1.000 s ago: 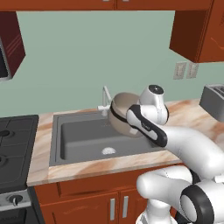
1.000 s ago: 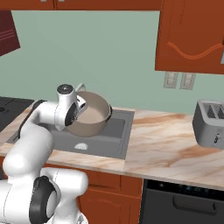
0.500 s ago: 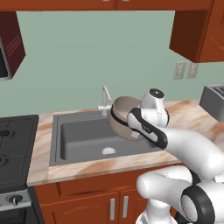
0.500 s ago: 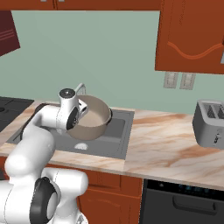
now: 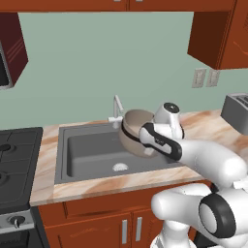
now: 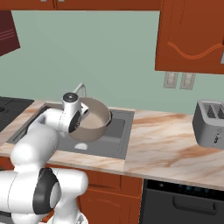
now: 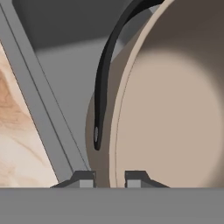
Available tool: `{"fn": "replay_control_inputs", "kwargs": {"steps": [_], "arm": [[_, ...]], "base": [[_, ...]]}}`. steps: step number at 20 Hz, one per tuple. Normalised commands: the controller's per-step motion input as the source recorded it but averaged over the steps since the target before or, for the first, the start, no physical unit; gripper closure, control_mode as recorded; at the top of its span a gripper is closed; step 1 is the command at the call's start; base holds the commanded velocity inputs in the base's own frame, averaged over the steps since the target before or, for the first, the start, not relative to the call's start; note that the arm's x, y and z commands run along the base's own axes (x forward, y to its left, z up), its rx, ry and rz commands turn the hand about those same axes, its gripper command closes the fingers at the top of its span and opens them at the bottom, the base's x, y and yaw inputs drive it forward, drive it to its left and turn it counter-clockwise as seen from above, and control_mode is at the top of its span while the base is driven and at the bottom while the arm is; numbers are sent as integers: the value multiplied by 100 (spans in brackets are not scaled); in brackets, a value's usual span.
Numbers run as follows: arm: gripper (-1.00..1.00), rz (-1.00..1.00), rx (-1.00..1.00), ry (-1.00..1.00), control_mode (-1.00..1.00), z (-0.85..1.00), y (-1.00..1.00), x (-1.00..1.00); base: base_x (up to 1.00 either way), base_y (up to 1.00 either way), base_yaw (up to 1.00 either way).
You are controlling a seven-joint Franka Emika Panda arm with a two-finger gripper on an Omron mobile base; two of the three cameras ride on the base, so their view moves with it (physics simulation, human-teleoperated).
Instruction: Move the pot and pan from the stove into the sink.
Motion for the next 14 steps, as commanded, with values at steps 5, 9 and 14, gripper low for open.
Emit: {"fn": "replay_control_inputs", "kwargs": {"steps": [5, 9, 14], "arm": [[100, 4, 0, 0, -100, -20, 0, 21], [100, 4, 0, 0, -100, -17, 0, 23], [100, 3, 0, 0, -100, -21, 0, 25]], "base": [[0, 0, 0], [0, 0, 0], [0, 0, 0]]}}
